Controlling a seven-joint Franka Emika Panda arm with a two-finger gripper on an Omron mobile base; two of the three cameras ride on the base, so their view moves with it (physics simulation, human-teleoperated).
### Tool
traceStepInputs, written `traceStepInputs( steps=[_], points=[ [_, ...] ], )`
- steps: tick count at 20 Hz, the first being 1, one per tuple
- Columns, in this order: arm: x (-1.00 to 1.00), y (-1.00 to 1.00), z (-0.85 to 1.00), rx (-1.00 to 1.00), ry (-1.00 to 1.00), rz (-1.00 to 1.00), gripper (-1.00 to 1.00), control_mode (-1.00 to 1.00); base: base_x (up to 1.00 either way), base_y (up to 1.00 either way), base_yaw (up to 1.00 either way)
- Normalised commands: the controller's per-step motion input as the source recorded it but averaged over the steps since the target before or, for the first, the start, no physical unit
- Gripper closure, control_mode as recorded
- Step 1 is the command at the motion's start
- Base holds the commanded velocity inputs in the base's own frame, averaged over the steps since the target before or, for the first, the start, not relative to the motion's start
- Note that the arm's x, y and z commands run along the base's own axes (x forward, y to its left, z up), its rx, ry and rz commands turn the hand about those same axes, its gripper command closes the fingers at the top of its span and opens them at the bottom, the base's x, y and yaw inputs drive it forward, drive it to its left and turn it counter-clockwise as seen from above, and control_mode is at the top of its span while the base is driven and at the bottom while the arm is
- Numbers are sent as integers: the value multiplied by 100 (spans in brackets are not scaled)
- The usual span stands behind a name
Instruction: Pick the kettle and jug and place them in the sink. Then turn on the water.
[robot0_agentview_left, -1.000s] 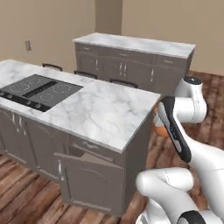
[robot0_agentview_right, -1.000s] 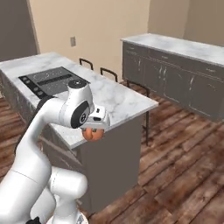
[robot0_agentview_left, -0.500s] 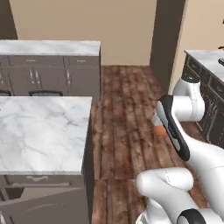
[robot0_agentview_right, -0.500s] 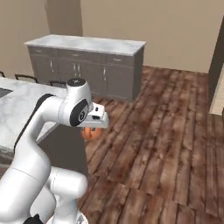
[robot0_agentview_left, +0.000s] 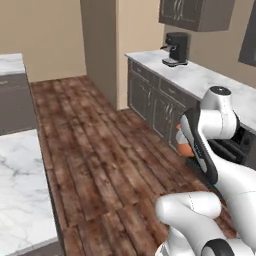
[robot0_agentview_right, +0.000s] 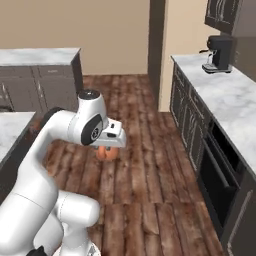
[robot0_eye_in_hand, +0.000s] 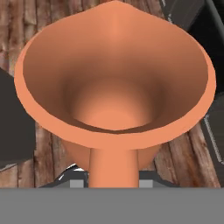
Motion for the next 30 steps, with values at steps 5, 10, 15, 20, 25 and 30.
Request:
traceStepInputs(
  steps=[5, 10, 15, 20, 25, 30],
  points=[
    [0, 0, 0, 0, 0, 0, 100, 100, -11, -51, -51],
    [0, 0, 0, 0, 0, 0, 100, 100, -8, -53, -63],
    [0, 0, 0, 0, 0, 0, 100, 100, -3, -62, -62],
    [0, 0, 0, 0, 0, 0, 100, 100, -6, -50, -66],
    [0, 0, 0, 0, 0, 0, 100, 100, 0, -56, -34],
    [0, 0, 0, 0, 0, 0, 100, 100, 3, -80, -12]
  ],
)
